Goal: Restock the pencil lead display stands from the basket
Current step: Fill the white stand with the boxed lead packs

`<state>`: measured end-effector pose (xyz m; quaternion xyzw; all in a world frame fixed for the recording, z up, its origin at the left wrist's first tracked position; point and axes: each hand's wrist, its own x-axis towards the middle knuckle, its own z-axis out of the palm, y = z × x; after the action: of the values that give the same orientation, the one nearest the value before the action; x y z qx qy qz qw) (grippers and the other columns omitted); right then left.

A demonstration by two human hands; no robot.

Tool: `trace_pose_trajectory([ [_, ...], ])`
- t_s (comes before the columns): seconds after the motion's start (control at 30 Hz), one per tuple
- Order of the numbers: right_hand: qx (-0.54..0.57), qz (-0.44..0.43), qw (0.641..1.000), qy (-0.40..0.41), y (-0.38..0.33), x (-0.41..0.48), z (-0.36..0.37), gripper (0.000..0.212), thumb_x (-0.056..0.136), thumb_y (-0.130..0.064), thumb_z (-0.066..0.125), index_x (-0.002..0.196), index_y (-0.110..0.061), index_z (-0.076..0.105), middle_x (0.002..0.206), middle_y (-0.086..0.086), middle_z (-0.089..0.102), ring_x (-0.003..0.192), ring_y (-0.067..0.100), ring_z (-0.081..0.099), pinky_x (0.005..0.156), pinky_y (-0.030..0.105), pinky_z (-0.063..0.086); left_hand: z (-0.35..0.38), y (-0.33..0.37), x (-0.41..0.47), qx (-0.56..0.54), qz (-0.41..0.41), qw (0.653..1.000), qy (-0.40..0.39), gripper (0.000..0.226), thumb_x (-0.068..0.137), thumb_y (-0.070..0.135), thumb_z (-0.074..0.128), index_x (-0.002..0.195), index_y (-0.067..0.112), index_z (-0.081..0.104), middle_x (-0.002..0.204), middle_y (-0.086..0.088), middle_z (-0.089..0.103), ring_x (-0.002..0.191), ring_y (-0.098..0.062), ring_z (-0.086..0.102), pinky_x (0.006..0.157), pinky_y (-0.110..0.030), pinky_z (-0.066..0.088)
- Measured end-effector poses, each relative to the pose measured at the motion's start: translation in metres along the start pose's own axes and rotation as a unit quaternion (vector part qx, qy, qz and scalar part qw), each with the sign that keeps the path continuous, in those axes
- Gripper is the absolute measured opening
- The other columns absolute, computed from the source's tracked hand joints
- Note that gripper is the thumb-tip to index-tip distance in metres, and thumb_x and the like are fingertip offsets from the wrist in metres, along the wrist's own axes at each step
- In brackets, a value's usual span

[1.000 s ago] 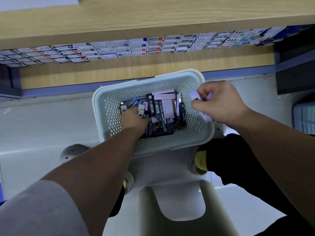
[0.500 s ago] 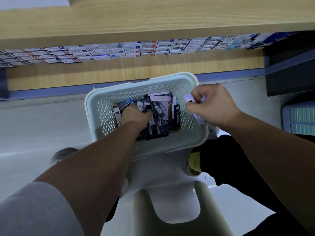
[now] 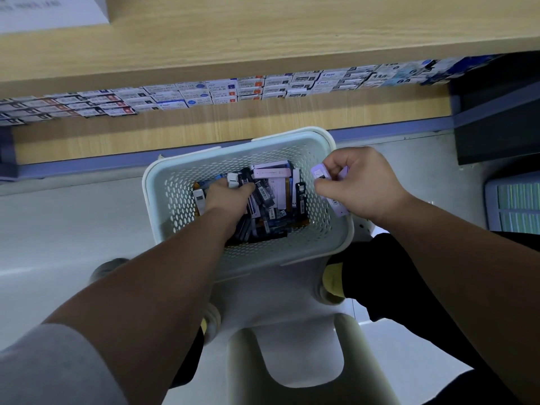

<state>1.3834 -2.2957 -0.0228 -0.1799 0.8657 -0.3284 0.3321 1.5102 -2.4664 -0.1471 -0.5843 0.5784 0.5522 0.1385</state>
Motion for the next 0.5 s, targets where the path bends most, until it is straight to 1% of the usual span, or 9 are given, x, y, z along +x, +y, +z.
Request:
trace_pose_trajectory([
  [0.03,0.001,0.000,1.000,0.000,0.000,0.000,0.000,0.021,0.077,-0.008,0.077,0.062,-0.017,0.064,0.043,-0.016,0.049,0.042,0.002,0.043,0.048,0.009,0.034,0.004,0.001,0.001,0.012,0.006,1.000,0.004,0.080,0.093,0.038,0.067,0.155,0.009,0.027,0.152,-0.007,0.044,0.120,-0.029,0.055,0.086,-0.028,0.039],
  [0.07,0.000,0.001,1.000,0.000,0.000,0.000,0.000,0.020,0.077,-0.009,0.077,0.063,-0.016,0.065,0.044,-0.015,0.051,0.043,0.002,0.044,0.049,0.009,0.035,0.008,0.002,0.001,0.030,0.012,0.999,0.011,0.076,0.094,0.038,0.065,0.154,0.008,0.029,0.151,-0.009,0.045,0.117,-0.028,0.057,0.084,-0.027,0.040],
  [0.17,0.001,0.009,1.000,-0.001,0.002,0.001,-0.001,0.016,0.077,-0.012,0.077,0.066,-0.013,0.067,0.046,-0.014,0.053,0.044,0.003,0.045,0.050,0.011,0.037,0.022,0.009,-0.006,0.080,0.021,0.996,0.038,0.072,0.096,0.040,0.063,0.151,0.005,0.032,0.145,-0.014,0.051,0.121,-0.032,0.057,0.080,-0.029,0.042],
  [0.27,0.008,0.015,1.000,-0.006,0.002,0.001,-0.001,0.013,0.077,-0.013,0.077,0.067,-0.013,0.068,0.049,-0.010,0.057,0.044,0.003,0.046,0.051,0.013,0.039,0.033,0.010,-0.013,0.101,0.031,0.992,0.066,0.064,0.094,0.040,0.065,0.140,0.003,0.041,0.135,-0.018,0.056,0.113,-0.034,0.060,0.075,-0.031,0.045],
  [0.37,0.015,0.015,1.000,-0.006,0.003,0.001,-0.002,0.009,0.076,-0.012,0.076,0.069,-0.012,0.070,0.057,0.000,0.064,0.047,0.004,0.048,0.052,0.016,0.043,0.039,0.009,-0.013,0.100,0.029,0.991,0.084,0.058,0.094,0.039,0.066,0.133,0.003,0.044,0.127,-0.018,0.059,0.105,-0.032,0.062,0.072,-0.032,0.045],
  [0.43,0.017,0.014,1.000,-0.005,0.003,0.001,-0.002,0.010,0.076,-0.012,0.077,0.069,-0.013,0.070,0.057,0.002,0.064,0.048,0.005,0.049,0.053,0.018,0.044,0.043,0.010,-0.014,0.092,0.031,0.991,0.089,0.059,0.094,0.042,0.065,0.133,0.002,0.045,0.124,-0.017,0.060,0.100,-0.030,0.060,0.070,-0.032,0.043],
  [0.5,0.022,0.016,1.000,-0.006,0.003,0.000,-0.002,0.012,0.077,-0.012,0.077,0.068,-0.015,0.069,0.054,-0.001,0.063,0.046,0.005,0.051,0.052,0.020,0.045,0.050,0.014,-0.015,0.096,0.030,0.991,0.092,0.071,0.087,0.051,0.070,0.133,0.003,0.047,0.123,-0.016,0.061,0.105,-0.031,0.061,0.070,-0.033,0.044],
])
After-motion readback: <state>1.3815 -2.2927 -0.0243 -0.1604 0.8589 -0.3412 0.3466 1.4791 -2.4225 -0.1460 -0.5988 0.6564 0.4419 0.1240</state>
